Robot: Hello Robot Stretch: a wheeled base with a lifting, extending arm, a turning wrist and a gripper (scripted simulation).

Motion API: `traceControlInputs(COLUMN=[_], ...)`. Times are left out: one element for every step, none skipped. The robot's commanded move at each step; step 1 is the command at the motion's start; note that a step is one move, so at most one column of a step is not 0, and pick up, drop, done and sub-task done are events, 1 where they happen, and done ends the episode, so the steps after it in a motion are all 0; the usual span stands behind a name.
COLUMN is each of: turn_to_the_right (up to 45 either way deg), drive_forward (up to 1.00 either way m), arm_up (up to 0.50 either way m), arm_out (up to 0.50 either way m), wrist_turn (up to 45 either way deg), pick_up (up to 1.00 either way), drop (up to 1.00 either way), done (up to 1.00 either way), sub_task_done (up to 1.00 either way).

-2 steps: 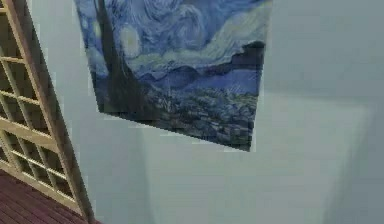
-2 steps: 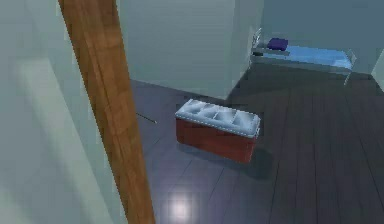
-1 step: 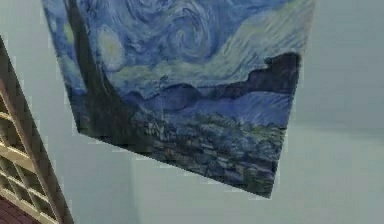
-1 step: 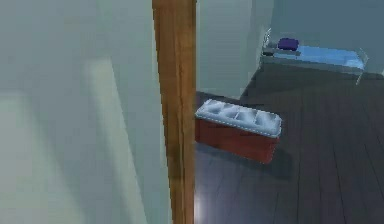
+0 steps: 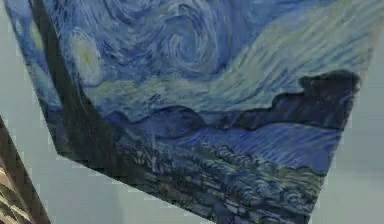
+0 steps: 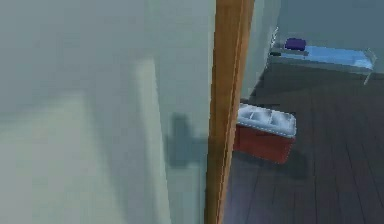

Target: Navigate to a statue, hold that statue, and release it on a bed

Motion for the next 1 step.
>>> traceControlInputs(turn_to_the_right=[-45.0], drive_forward=[0.0], arm_up=[0.0], arm_out=[0.0], wrist_turn=[0.0], pick_up=[0.0], drop=[0.0], done=[0.0], sub_task_done=[0.0])
